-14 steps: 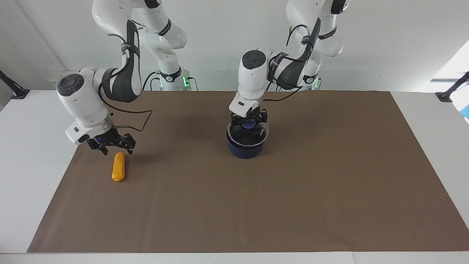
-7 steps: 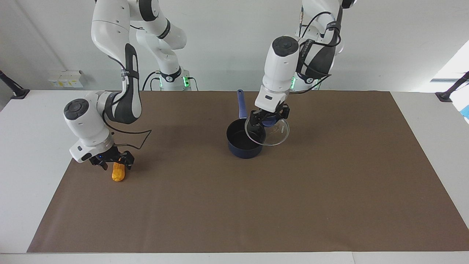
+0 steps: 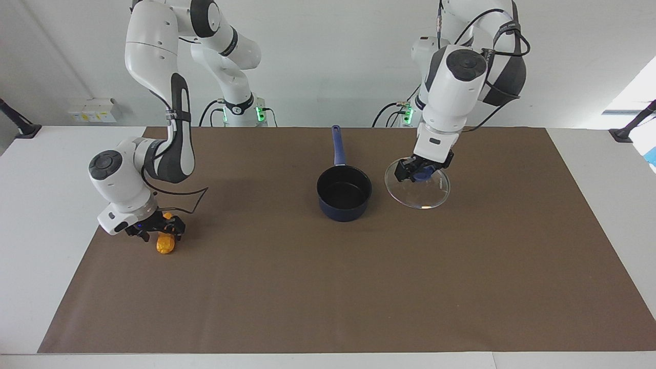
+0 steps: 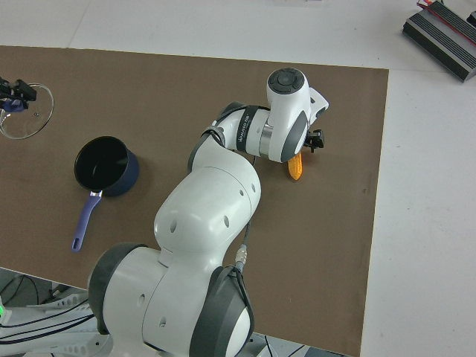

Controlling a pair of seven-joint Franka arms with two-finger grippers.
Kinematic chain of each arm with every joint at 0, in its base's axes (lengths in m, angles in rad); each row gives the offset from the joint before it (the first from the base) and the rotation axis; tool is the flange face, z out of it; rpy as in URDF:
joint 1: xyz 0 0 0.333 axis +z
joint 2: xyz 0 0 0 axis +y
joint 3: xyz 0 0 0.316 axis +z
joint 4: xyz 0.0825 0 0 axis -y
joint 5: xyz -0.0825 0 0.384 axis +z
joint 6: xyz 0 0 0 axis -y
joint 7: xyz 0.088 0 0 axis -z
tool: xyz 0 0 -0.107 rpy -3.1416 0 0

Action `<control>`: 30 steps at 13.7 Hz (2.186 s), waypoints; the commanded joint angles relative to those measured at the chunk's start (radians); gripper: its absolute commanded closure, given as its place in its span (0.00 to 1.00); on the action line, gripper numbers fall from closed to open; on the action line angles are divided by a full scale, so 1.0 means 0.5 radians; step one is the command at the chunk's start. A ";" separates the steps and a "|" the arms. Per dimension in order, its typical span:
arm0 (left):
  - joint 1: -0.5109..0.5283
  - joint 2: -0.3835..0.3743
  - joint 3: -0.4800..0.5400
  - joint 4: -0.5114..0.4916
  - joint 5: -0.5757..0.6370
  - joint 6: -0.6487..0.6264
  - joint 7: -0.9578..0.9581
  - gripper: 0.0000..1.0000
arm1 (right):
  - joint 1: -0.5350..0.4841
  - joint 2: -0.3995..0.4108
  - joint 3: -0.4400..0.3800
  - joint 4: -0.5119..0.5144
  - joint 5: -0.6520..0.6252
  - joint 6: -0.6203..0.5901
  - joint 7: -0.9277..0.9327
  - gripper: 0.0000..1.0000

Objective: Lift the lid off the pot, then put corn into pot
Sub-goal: 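Set the lid down with the left gripper while the right gripper lifts the corn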

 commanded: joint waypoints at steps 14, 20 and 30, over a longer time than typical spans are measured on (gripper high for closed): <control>0.929 -0.223 -0.023 -0.551 0.003 0.238 1.082 1.00 | -0.020 0.036 0.017 0.033 0.021 0.010 -0.176 1.00; 1.028 -0.241 -0.023 -0.865 0.003 0.569 1.141 1.00 | 0.007 -0.185 0.042 0.061 0.043 -0.161 -0.084 1.00; 1.031 -0.161 -0.023 -1.224 0.003 1.128 1.119 1.00 | 0.277 -0.679 0.045 0.091 0.031 -0.750 0.253 1.00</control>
